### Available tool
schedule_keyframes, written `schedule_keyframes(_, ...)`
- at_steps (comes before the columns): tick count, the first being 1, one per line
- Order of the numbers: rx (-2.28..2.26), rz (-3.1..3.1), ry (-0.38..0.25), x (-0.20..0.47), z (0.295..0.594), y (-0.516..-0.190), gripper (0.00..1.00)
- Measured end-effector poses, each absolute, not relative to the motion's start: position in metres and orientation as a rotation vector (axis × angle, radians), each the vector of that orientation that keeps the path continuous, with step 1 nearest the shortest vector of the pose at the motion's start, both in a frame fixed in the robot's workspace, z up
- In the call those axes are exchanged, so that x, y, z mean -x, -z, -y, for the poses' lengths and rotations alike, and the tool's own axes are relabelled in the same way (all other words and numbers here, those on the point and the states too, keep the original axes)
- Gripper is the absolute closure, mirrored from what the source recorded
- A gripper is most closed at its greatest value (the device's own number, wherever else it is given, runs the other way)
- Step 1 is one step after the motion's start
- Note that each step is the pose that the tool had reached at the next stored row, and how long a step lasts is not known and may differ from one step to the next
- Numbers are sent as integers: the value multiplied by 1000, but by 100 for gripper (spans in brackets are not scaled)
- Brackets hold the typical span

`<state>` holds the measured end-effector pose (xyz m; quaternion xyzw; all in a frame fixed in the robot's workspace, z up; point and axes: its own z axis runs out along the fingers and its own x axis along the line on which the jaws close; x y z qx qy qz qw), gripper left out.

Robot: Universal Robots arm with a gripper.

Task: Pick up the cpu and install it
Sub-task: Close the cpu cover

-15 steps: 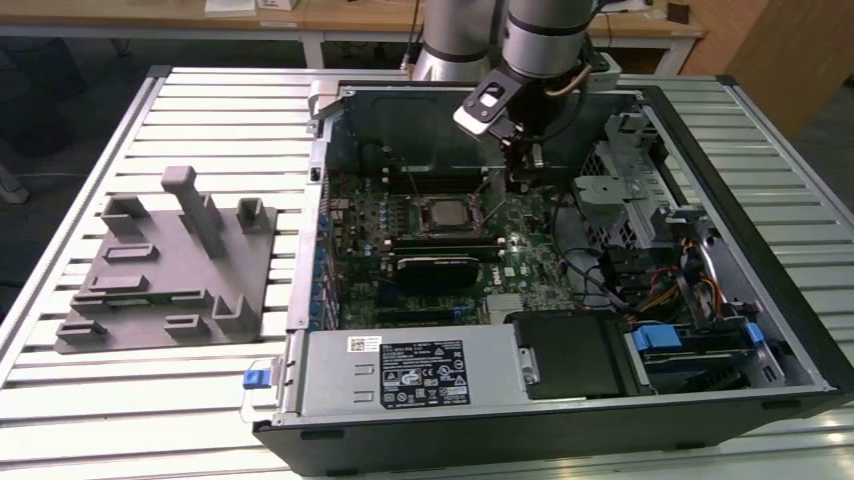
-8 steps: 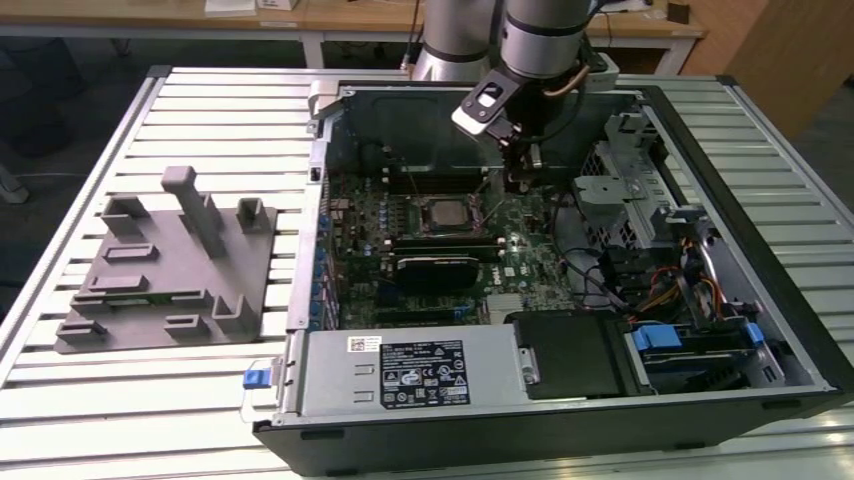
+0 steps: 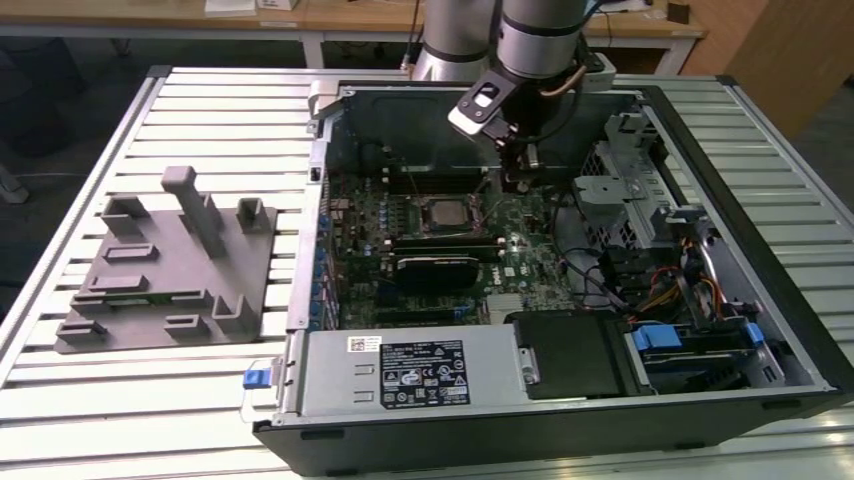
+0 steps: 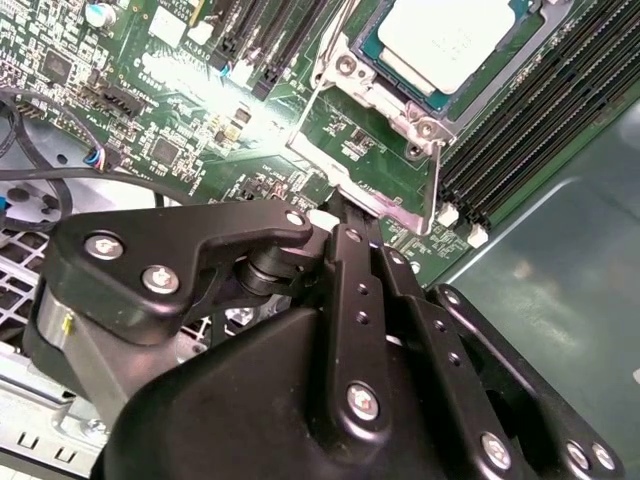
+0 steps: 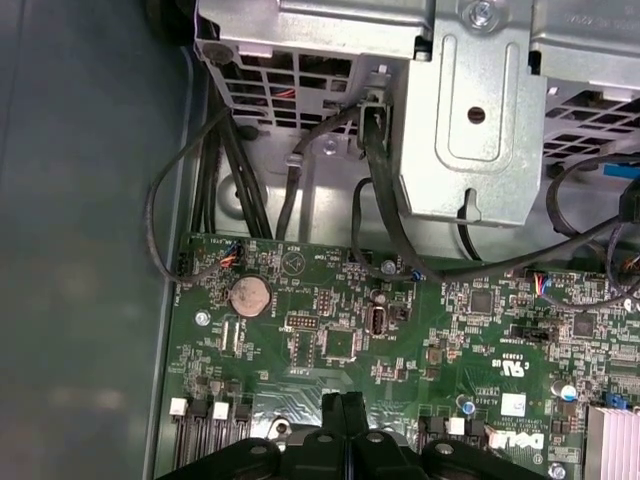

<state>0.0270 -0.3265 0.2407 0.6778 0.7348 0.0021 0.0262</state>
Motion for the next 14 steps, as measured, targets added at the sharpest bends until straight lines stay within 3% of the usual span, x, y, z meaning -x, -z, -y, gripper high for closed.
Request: schedule_keyframes(14, -2094, -2271, -6, -19, 327, -241, 89)
